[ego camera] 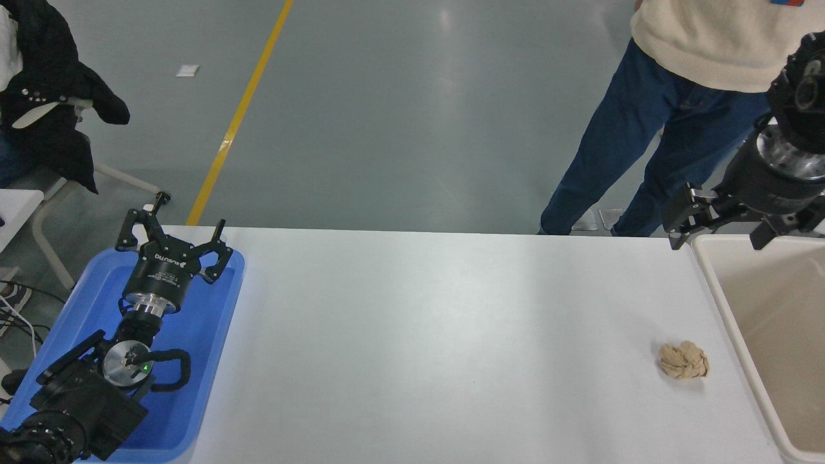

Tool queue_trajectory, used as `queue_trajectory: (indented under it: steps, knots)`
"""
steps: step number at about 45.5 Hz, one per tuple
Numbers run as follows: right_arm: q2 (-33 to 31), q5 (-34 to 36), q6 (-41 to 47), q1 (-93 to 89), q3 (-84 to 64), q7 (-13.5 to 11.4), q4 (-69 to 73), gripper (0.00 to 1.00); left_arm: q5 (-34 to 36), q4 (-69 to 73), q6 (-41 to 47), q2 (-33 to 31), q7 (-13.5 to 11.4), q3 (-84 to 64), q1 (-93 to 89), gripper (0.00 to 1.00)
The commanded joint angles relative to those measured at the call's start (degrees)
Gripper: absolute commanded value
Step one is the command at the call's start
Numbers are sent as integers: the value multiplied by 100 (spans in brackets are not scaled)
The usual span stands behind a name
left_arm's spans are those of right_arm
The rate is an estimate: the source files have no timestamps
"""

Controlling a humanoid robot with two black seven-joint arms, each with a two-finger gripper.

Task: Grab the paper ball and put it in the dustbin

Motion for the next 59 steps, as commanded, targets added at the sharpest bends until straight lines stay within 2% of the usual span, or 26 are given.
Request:
queue_trajectory:
  steps: [1,10,17,45,59]
  knots:
    - [-694,-41,-1304,-895,165,0,-44,100,-7,1,0,0,2,0,0,100]
    - [-739,-392,-2342,-2028,341,0,-404,100,-7,1,0,0,2,0,0,100]
    - [-765,-744,-2395,-2696,815,0,-650,100,-7,1,0,0,2,0,0,100]
    - [-739,-639,-2422,-4437,2239,0,-1951,100,-7,1,0,0,-7,0,0,100]
    - [-519,-639,-2448,-4982,2327,0,-2619,100,-7,1,0,0,2,0,-9,100]
